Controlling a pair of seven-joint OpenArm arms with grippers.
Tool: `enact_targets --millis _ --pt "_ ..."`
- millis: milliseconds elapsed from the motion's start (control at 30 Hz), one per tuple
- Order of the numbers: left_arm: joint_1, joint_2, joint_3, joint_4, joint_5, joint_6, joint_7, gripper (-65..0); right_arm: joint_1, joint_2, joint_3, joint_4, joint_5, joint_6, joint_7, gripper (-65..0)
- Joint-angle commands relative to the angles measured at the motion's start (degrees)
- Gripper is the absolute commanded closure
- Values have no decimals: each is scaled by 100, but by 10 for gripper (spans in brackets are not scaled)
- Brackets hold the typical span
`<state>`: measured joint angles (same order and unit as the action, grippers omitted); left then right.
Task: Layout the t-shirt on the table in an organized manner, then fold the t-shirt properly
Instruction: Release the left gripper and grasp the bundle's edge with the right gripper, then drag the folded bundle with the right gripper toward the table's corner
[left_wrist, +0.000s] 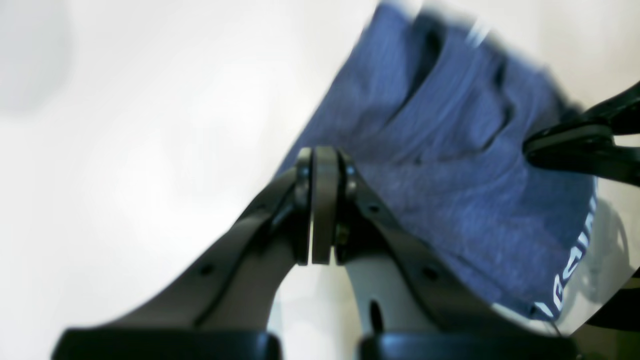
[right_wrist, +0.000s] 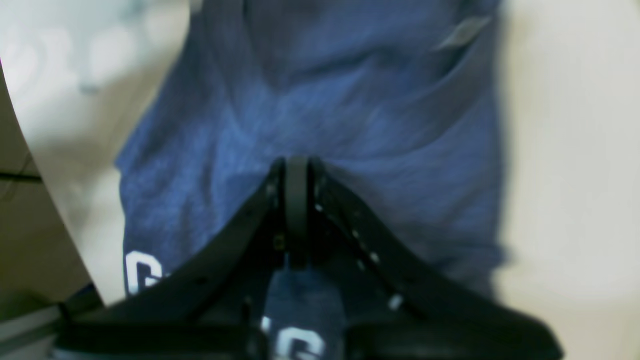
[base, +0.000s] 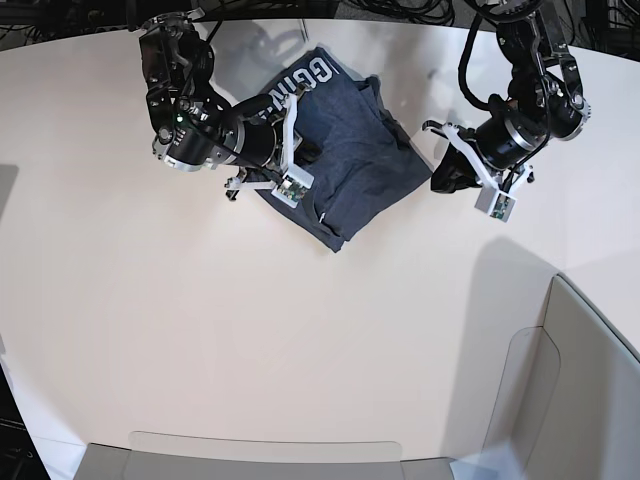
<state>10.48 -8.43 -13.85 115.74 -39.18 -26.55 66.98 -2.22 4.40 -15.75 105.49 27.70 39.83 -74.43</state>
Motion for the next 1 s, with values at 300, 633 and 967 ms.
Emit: enact_targets --millis 300,633,967 --pt "11 -173 0 114 -139 -22 -241 0 112 241 111 -971 -260 17 353 0" --pt "143 -190 0 105 -139 -31 -267 0 -284 716 1395 -954 -1008 17 362 0" --pt "275 -182 44 105 -148 -31 -250 0 -846 1261 2784 -954 -1008 17 362 0"
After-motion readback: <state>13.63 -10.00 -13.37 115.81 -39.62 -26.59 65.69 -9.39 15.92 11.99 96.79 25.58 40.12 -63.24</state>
